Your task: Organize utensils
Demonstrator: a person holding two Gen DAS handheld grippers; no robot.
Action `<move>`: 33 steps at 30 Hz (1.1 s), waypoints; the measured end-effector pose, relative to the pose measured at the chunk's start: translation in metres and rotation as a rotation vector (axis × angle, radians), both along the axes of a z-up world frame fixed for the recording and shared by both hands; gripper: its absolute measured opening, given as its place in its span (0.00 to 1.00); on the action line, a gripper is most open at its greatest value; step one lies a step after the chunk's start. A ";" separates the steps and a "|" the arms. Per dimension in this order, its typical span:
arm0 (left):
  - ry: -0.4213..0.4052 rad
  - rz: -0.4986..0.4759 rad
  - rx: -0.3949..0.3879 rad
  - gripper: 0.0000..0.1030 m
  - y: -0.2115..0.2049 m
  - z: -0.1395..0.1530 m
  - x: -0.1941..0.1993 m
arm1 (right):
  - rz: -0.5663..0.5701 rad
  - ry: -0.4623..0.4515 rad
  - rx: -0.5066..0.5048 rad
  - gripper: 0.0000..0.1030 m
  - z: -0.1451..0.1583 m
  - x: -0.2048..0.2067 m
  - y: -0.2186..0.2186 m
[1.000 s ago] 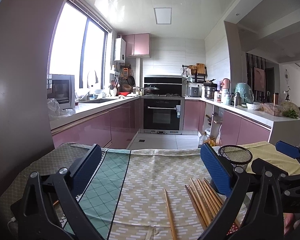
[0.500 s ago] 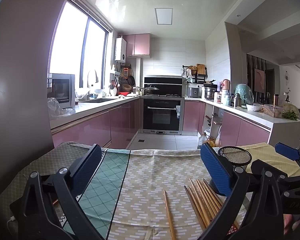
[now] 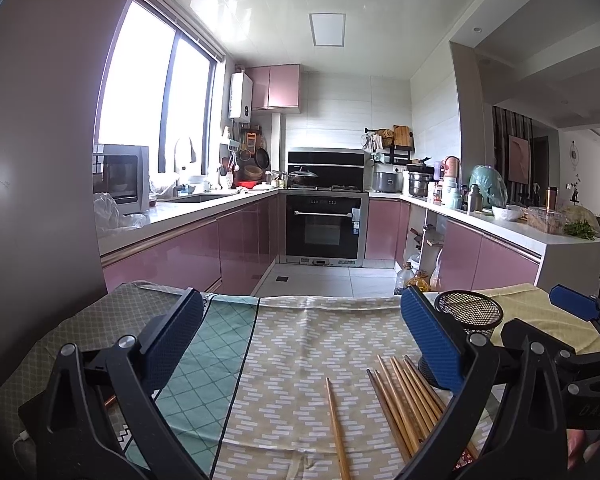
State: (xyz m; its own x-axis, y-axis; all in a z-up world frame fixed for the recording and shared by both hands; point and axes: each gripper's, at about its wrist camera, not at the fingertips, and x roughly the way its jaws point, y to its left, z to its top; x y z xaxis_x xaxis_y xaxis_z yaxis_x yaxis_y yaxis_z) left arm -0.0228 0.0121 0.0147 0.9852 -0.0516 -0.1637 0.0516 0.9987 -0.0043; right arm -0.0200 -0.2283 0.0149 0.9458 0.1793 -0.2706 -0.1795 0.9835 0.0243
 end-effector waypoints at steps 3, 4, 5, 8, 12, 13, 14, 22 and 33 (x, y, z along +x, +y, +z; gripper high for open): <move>0.004 -0.001 0.001 0.95 -0.002 -0.001 0.000 | 0.000 0.003 0.002 0.94 -0.001 0.000 0.000; 0.005 -0.002 0.000 0.95 -0.002 -0.001 0.000 | 0.001 0.004 0.003 0.94 -0.001 0.000 0.000; 0.006 -0.003 -0.001 0.95 -0.002 -0.001 0.000 | 0.002 0.006 0.005 0.94 -0.001 0.000 0.000; 0.010 -0.003 -0.002 0.95 -0.002 -0.001 0.001 | 0.004 0.006 0.008 0.94 -0.002 0.000 0.001; 0.016 -0.004 -0.004 0.95 -0.003 -0.003 0.001 | 0.006 0.011 0.009 0.94 -0.002 0.001 0.000; 0.019 -0.005 -0.004 0.95 -0.003 -0.003 0.001 | 0.006 0.013 0.008 0.94 -0.003 0.001 0.001; 0.022 -0.006 -0.005 0.95 -0.003 -0.003 0.001 | 0.008 0.016 0.008 0.94 -0.003 0.002 0.000; 0.053 -0.005 -0.011 0.95 0.002 -0.003 0.009 | 0.015 0.035 0.007 0.94 -0.005 0.008 -0.002; 0.169 -0.031 -0.016 0.95 0.008 -0.013 0.026 | 0.029 0.145 -0.009 0.94 -0.020 0.017 -0.009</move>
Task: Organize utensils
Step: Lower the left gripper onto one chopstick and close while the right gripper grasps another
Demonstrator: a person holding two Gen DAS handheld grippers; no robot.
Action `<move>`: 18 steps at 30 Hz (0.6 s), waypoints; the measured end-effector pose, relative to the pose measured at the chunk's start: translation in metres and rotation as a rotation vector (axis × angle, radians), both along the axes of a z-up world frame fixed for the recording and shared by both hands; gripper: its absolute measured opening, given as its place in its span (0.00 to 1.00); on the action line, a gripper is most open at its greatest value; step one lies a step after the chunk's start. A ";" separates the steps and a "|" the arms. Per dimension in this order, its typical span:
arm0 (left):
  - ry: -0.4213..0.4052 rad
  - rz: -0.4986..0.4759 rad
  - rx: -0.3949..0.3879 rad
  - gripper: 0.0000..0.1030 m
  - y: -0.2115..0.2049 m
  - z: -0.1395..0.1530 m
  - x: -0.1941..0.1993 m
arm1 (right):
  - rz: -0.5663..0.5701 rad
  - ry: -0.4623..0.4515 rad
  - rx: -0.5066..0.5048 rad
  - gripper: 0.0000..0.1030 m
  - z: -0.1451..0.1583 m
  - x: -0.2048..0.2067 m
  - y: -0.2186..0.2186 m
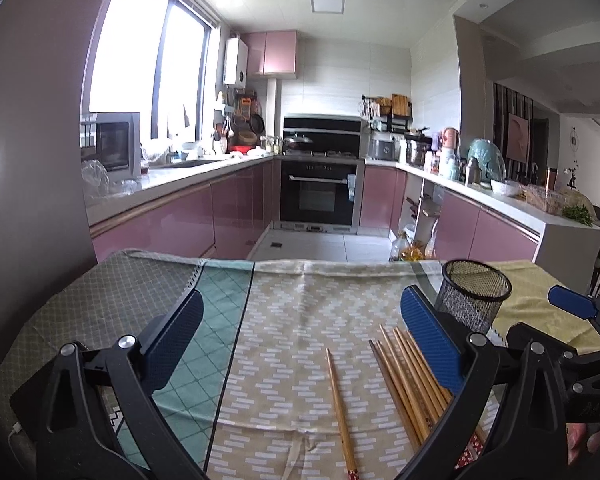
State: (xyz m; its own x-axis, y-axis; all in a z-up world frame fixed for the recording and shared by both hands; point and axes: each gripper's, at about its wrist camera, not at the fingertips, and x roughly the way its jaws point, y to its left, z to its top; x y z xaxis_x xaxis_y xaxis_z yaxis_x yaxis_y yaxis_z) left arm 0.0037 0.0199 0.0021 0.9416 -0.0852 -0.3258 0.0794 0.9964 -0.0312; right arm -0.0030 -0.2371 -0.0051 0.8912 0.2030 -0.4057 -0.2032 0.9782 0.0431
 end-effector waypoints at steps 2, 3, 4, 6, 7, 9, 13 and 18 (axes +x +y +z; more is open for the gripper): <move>0.041 -0.017 0.005 0.95 0.000 -0.005 0.005 | 0.010 0.029 -0.017 0.94 -0.004 0.002 0.001; 0.070 -0.028 0.009 0.95 0.000 -0.008 0.008 | 0.017 0.053 -0.030 0.94 -0.007 0.004 0.002; 0.107 -0.043 0.014 0.95 0.000 -0.013 0.012 | 0.024 0.069 -0.035 0.92 -0.009 0.004 0.002; 0.164 -0.065 0.023 0.94 -0.001 -0.021 0.018 | 0.048 0.125 -0.047 0.86 -0.016 0.009 0.003; 0.193 -0.082 0.027 0.92 0.000 -0.025 0.022 | 0.052 0.157 -0.057 0.82 -0.020 0.013 0.004; 0.247 -0.109 0.020 0.88 0.001 -0.035 0.029 | 0.063 0.210 -0.070 0.73 -0.027 0.019 0.004; 0.368 -0.159 0.020 0.74 -0.002 -0.056 0.044 | 0.080 0.324 -0.101 0.53 -0.044 0.036 0.007; 0.474 -0.210 0.015 0.58 -0.013 -0.080 0.057 | 0.099 0.410 -0.107 0.37 -0.057 0.051 0.011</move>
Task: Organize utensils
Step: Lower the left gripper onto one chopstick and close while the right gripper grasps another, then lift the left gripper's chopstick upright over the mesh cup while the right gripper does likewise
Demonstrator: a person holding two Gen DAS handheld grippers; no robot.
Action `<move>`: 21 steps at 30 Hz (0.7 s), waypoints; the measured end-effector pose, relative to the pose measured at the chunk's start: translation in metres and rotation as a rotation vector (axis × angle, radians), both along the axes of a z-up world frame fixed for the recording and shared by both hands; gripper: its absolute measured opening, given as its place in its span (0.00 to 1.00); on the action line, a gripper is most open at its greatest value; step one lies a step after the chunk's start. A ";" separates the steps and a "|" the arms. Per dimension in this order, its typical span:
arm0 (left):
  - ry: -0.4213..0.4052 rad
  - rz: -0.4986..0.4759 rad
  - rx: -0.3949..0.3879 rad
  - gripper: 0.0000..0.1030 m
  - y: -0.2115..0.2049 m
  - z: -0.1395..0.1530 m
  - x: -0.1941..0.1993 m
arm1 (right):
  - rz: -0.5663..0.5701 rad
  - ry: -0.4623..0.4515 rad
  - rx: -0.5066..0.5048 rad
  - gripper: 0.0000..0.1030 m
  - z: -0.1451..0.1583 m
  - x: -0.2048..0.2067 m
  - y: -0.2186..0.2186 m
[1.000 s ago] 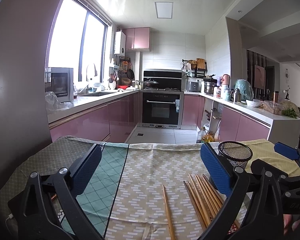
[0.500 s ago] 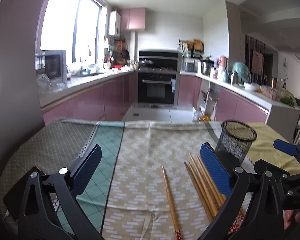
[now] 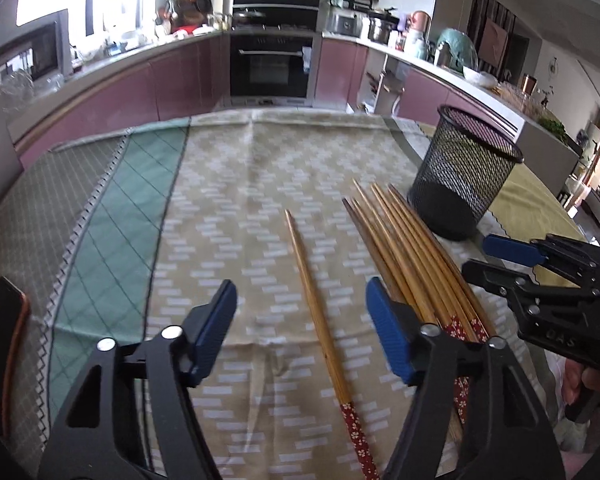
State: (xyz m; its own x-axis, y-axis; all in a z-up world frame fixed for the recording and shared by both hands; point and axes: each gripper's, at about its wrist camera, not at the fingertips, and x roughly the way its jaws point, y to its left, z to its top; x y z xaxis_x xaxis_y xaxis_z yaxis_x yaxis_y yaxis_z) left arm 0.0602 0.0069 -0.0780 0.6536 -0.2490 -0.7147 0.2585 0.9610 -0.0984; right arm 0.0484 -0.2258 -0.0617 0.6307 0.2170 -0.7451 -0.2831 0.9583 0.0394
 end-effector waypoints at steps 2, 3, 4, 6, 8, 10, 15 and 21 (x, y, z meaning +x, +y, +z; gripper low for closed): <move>0.024 -0.013 -0.005 0.53 -0.004 -0.005 0.004 | 0.001 0.019 -0.002 0.33 -0.004 0.004 0.001; 0.040 -0.018 -0.007 0.51 -0.006 -0.009 0.007 | 0.004 0.030 0.003 0.32 -0.004 0.006 0.002; 0.053 -0.023 -0.010 0.50 -0.008 -0.010 0.008 | 0.003 0.034 0.007 0.32 -0.004 0.008 0.002; 0.078 -0.034 -0.006 0.46 -0.013 -0.013 0.012 | 0.001 0.046 0.001 0.29 -0.006 0.013 0.003; 0.089 -0.043 0.005 0.43 -0.018 -0.014 0.014 | 0.005 0.064 0.002 0.29 -0.008 0.019 0.003; 0.090 -0.048 0.016 0.42 -0.023 -0.013 0.015 | 0.009 0.054 -0.018 0.29 -0.010 0.022 0.007; 0.108 -0.043 0.010 0.27 -0.028 -0.013 0.026 | 0.016 0.071 0.031 0.08 -0.010 0.027 0.008; 0.123 -0.040 -0.025 0.08 -0.027 -0.010 0.028 | 0.019 0.079 0.109 0.06 -0.008 0.022 0.000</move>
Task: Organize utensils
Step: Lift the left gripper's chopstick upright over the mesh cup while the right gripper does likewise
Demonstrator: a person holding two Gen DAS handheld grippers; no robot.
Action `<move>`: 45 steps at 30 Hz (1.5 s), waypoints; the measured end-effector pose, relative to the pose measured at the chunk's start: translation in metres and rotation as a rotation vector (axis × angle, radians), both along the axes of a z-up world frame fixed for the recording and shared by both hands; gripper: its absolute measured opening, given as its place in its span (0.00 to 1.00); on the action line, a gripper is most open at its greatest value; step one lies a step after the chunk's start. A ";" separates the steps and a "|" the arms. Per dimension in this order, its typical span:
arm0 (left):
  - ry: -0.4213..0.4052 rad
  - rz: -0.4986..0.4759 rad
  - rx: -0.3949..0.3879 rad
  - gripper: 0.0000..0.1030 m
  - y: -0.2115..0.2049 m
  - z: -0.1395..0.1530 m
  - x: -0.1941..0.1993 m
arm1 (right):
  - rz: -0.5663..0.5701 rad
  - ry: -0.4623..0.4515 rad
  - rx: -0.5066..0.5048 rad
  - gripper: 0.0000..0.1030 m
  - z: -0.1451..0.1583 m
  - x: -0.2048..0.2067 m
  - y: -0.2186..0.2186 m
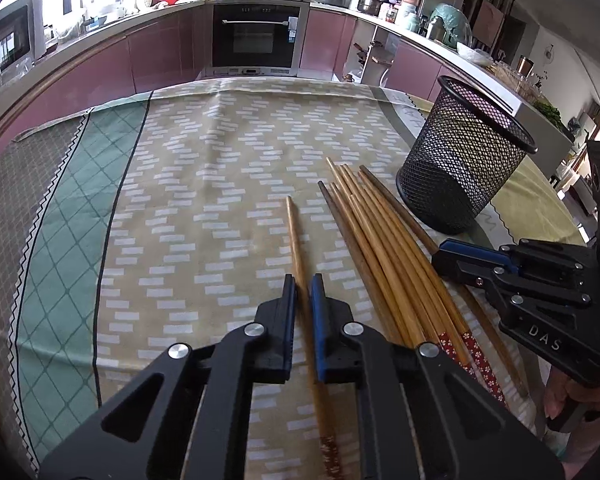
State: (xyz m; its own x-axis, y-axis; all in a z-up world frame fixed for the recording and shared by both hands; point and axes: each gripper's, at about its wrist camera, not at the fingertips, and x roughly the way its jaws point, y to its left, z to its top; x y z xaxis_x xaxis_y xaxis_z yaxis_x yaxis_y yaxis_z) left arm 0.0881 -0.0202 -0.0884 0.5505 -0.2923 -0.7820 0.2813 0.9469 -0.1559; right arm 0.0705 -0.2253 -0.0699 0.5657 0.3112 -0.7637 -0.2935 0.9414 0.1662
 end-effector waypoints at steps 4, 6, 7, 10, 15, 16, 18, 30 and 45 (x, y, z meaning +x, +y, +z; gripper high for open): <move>-0.011 -0.004 -0.020 0.07 0.003 0.005 -0.003 | 0.017 -0.023 0.038 0.05 0.010 -0.007 -0.003; -0.023 -0.012 -0.036 0.07 0.006 0.011 -0.006 | 0.033 -0.041 0.066 0.05 0.018 -0.012 -0.006; -0.029 -0.017 -0.047 0.07 0.007 0.016 -0.007 | 0.038 -0.051 0.076 0.05 0.022 -0.014 -0.007; -0.058 -0.039 -0.080 0.07 0.010 0.032 -0.010 | 0.049 -0.094 0.111 0.05 0.038 -0.020 -0.012; -0.123 -0.099 -0.163 0.07 0.014 0.072 -0.016 | 0.055 -0.175 0.169 0.05 0.068 -0.028 -0.024; -0.133 -0.110 -0.178 0.07 0.015 0.079 -0.017 | 0.053 -0.195 0.182 0.05 0.075 -0.029 -0.027; -0.164 -0.130 -0.200 0.07 0.014 0.095 -0.020 | 0.050 -0.224 0.198 0.05 0.086 -0.029 -0.032; -0.338 -0.201 -0.330 0.07 0.003 0.189 -0.014 | 0.043 -0.409 0.219 0.05 0.151 -0.016 -0.061; -0.354 -0.241 -0.280 0.07 -0.061 0.227 0.044 | -0.018 -0.453 0.160 0.07 0.170 0.029 -0.086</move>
State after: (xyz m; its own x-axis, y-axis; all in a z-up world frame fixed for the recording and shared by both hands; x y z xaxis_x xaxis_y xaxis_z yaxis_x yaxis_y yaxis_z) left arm 0.1322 -0.0812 0.1389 0.6588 -0.6150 -0.4334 0.5678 0.7843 -0.2498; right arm 0.0992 -0.3112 0.1005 0.8368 0.3920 -0.3823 -0.3540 0.9199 0.1684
